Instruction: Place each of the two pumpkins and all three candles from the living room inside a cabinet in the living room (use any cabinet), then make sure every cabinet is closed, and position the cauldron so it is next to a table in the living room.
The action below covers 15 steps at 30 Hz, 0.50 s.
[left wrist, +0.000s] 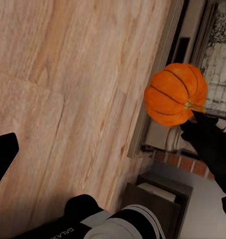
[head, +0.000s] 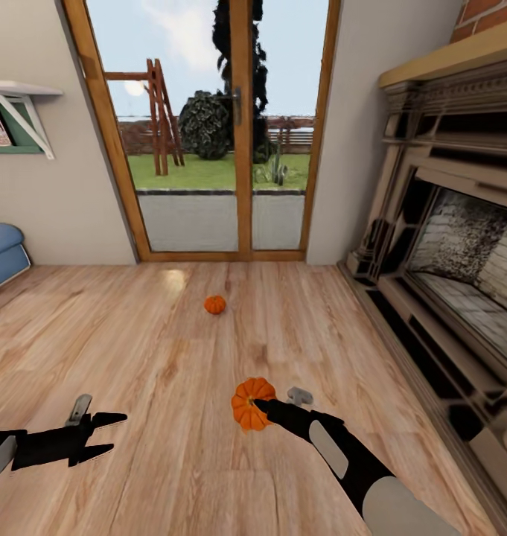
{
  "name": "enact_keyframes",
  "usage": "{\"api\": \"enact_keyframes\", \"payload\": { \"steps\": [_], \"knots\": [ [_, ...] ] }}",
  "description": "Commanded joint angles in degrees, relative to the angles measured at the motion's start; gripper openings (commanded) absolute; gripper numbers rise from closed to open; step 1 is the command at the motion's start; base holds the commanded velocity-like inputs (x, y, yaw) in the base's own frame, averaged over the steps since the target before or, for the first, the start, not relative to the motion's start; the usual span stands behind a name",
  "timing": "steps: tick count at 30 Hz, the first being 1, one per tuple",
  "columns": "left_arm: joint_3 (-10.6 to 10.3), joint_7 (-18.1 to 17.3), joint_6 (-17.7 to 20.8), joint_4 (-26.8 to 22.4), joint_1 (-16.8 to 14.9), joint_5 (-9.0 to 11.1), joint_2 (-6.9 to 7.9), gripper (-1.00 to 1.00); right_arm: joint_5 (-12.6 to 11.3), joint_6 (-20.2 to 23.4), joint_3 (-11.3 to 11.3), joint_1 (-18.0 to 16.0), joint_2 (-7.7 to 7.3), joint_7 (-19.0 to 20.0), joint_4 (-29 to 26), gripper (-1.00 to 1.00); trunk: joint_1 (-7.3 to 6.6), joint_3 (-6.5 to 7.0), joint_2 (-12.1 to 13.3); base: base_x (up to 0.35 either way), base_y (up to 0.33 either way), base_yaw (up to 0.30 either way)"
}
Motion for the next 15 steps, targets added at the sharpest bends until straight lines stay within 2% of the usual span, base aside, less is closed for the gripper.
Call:
{"api": "enact_keyframes", "payload": {
  "steps": [1, 15],
  "knots": [
    [0.0, 0.0, 0.0, 0.0, 0.0, 0.0, 0.01, 1.00, -0.2, 0.0, 0.0, 0.0, -0.01, 0.1, 0.0, -1.00, 0.00, 0.00, 0.0, 0.332, 0.107, 0.006],
    [0.0, 0.0, 0.0, 0.0, 0.0, 0.0, 0.03, 1.00, -0.2, 0.0, 0.1, 0.0, 0.21, 0.2, 0.0, -1.00, 0.00, 0.00, 0.0, 0.332, 0.132, 0.001]
  ]
}}
